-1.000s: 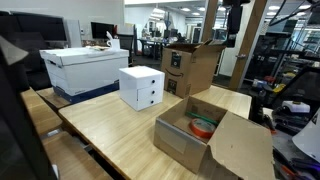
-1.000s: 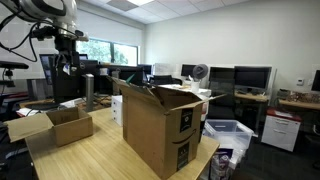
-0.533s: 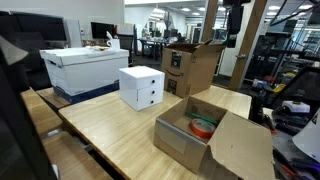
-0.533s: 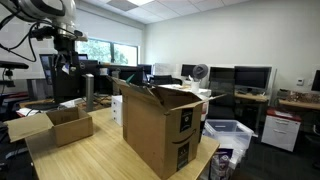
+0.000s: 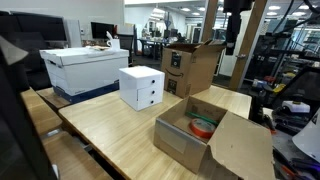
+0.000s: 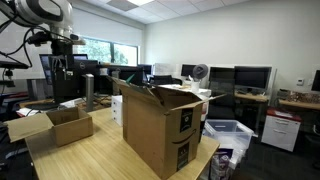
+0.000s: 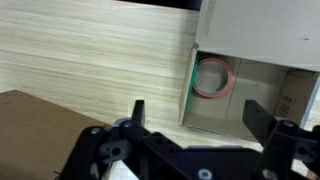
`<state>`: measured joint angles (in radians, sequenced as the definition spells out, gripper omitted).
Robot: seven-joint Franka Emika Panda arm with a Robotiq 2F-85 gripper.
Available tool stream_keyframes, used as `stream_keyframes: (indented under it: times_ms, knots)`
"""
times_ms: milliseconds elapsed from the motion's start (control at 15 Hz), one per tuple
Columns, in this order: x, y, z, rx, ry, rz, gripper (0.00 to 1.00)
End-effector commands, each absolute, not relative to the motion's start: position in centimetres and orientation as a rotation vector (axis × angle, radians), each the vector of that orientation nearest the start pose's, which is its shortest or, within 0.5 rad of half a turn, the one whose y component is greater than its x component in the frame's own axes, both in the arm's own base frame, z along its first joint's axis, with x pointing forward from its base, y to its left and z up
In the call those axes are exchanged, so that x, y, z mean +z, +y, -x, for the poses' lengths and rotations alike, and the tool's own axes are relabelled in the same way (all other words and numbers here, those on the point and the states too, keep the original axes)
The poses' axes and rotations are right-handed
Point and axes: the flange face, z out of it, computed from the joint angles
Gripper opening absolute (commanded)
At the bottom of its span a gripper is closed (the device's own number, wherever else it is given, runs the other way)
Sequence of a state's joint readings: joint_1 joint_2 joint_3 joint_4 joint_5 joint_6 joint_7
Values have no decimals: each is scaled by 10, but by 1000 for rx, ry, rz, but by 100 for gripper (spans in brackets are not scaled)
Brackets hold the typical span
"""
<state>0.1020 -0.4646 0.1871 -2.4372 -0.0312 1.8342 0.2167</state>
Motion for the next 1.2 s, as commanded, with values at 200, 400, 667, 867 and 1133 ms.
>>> stream_keyframes:
  times_ms: [200, 400, 667, 867, 1133]
  knots:
    - [416, 124, -360, 74, 168, 3279, 100]
    - [400, 127, -356, 63, 242, 3284, 100]
    - [386, 139, -350, 58, 313, 3283, 100]
    - [379, 155, -345, 35, 324, 3297, 100]
    - [374, 188, -339, 43, 259, 3276, 100]
